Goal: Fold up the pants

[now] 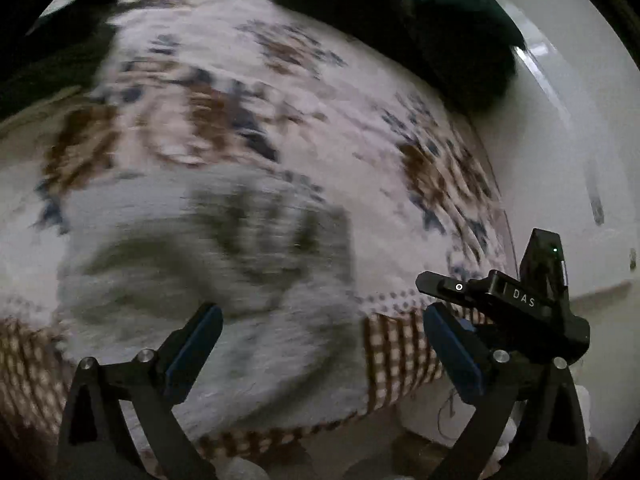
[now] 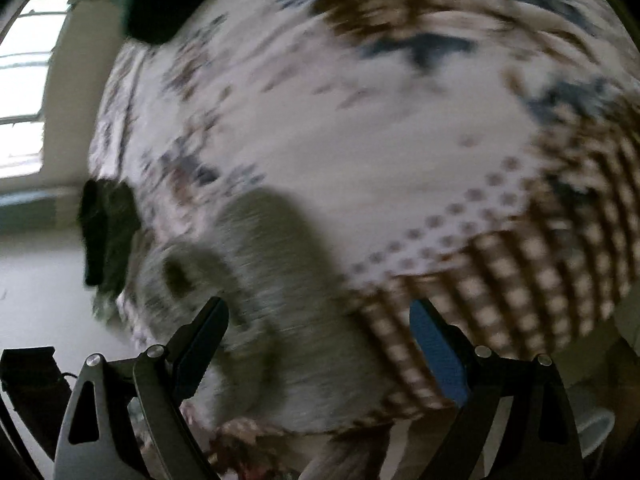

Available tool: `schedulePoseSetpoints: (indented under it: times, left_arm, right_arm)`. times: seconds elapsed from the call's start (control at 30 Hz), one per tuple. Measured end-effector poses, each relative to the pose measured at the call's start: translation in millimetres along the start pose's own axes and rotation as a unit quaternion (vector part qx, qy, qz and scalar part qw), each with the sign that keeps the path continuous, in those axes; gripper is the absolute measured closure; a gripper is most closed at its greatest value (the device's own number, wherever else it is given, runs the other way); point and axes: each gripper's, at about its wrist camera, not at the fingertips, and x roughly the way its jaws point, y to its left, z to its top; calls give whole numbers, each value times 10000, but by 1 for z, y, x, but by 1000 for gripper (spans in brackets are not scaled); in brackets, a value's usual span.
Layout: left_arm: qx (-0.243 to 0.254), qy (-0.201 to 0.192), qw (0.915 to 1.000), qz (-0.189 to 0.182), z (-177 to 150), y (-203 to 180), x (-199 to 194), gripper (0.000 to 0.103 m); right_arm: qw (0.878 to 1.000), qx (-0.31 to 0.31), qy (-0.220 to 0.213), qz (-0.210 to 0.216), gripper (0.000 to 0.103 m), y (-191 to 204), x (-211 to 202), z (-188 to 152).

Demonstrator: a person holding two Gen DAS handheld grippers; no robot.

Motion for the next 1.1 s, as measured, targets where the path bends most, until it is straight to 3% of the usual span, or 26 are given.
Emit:
schedulePoseSetpoints:
  times: [0.17,0.3,0.37,0.4,0.43,0.53,0.67,0.77,0.83,0.87,0.9,1.0,1.1]
  left_arm:
    - [-856,-487,9896,1045,-13,79,-36,0]
    - [-1374,-396,9755,1672,-23,132,-31,0]
    - [-1523,-357,9703,1846,-25,149,-29,0]
    - [-1568,-351,9687,1892,-25,154,-29,0]
    - [-1591,-356,9677,1921,-26,157,-28,0]
    - [-1637,-326,9689,1826,-25,165,-21,0]
    - [-1537,-204,9757,1549,-18,154,-5,0]
    - [-1277,-86,9809,1463,-12,141,16,0]
    - [-1170,55,9830,1411,-9,134,31,0]
    - [-1131,111,9837,1391,-8,132,37,0]
    - [-1088,171,9849,1337,-7,130,43,0]
    - [-1002,246,9854,1353,-4,127,51,0]
    - [-1053,275,9856,1292,-3,130,54,0]
  right_arm:
    - [9965,-606,426,398,9,60,44,-10]
    - [9905,-1059,852,-220,10,91,92,-21]
    - [9873,-1321,599,-651,59,101,95,-32]
    - [9843,-1494,466,-816,69,107,92,-38]
    - [9831,-1594,308,-849,75,112,84,-43]
    - [9880,-1398,-37,-655,77,109,42,-55]
    - [9943,-726,-426,-656,77,72,-19,-57]
    - [9935,-427,-341,-998,74,34,-27,-46]
    - [9926,-226,352,-1143,57,5,-9,-34]
    - [9904,-64,653,-1215,56,-6,1,-29]
    - [9908,41,656,-1181,56,-12,0,-26]
    - [9962,8,122,-857,28,-4,-15,-12]
    - [9980,-248,-18,-583,24,14,-1,9]
